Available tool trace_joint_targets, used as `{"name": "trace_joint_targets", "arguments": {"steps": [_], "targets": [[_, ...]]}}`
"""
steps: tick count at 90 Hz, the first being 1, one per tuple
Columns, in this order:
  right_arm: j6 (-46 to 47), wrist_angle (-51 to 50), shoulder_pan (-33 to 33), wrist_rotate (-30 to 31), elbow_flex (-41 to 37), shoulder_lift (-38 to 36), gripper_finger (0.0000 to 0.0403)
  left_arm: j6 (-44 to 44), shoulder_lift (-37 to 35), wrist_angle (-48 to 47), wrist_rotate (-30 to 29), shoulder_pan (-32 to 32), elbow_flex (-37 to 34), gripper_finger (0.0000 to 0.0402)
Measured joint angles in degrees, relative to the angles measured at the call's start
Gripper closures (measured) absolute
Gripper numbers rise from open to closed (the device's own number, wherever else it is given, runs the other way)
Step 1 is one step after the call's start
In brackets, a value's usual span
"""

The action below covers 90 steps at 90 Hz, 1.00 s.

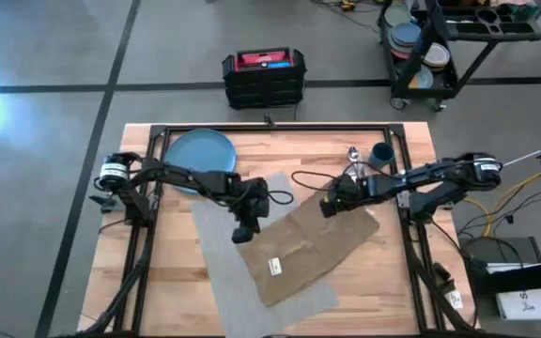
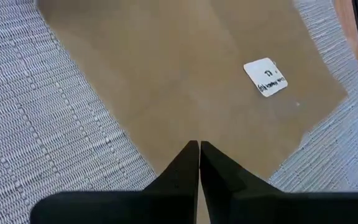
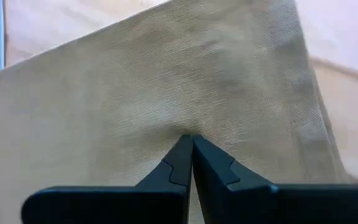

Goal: Set table place
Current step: Fold the brown table napkin

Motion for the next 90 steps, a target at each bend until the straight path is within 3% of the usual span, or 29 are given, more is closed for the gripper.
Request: {"name": "trace_joint_targets", "arguments": {"steps": [34,67,90], "targets": [[-11.87,5.72,-12.37,-3.30,3.72,4.87,0.0403,-0.13,0.00,0.11,-0.19,0.02,0.00,0.0402],[-21.55,7.40,-15.29,-8.42,16.27,16.77,0.0403,-0.15,0.00,2.02,-0.84,0.00,0.00,0.0402],[-23.32,6.89,-13.78,-11.94,21.70,20.39,0.0403,0.55,0.05,4.40,-14.02,0.09,0.00,0.0402]]}}
